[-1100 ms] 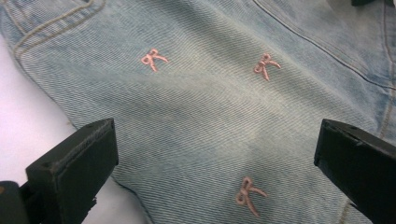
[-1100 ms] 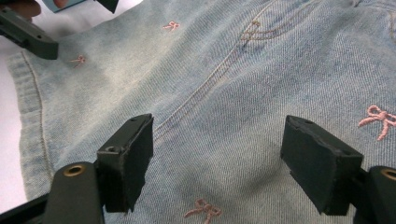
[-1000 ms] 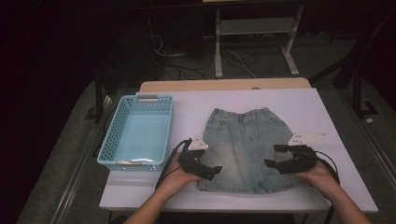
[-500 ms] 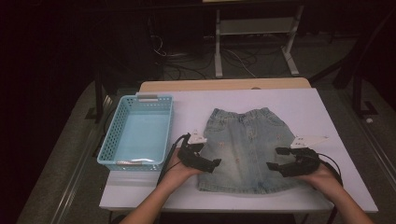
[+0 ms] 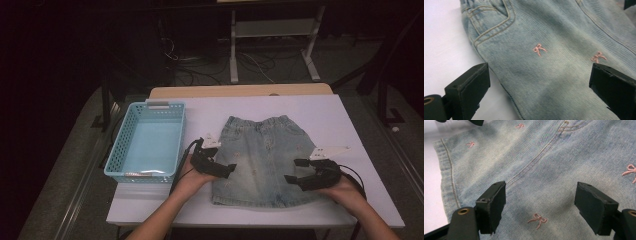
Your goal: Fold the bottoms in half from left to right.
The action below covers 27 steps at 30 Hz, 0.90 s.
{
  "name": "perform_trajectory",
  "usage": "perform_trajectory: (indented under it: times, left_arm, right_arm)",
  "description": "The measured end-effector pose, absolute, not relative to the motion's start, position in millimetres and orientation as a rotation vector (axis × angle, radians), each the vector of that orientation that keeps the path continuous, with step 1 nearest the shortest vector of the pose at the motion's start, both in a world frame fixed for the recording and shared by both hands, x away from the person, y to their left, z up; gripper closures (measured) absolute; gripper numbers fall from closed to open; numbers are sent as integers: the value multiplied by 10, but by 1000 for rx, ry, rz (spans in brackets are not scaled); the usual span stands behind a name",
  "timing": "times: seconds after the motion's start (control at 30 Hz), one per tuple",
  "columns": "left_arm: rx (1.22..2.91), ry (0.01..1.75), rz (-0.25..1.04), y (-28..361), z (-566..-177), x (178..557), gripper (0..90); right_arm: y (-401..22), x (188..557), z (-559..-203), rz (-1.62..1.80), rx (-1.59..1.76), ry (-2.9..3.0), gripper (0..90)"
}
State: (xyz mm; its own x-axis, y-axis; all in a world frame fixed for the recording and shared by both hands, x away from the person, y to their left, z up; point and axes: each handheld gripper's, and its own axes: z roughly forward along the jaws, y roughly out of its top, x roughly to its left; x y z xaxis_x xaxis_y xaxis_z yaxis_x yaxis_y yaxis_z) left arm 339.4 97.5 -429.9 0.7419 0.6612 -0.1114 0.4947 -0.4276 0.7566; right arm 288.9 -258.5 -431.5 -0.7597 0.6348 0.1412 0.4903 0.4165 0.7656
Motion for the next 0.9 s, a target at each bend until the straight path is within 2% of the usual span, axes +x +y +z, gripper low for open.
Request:
perform_trajectory:
  times: [0.3, 0.5, 0.9]
  left_arm:
    - [2109, 914, 290, 966, -4330, 3488, 77]
    - [2108, 935, 324, 937, -4330, 3567, 151]
    - [2095, 994, 363, 887, -4362, 3755, 230]
  right_arm:
    - [-2587, 2887, -4315, 1260, 1001, 2497, 247]
    - [-2584, 2890, -4318, 1260, 1008, 2494, 244]
    - [-2570, 2873, -4316, 1271, 998, 2499, 245]
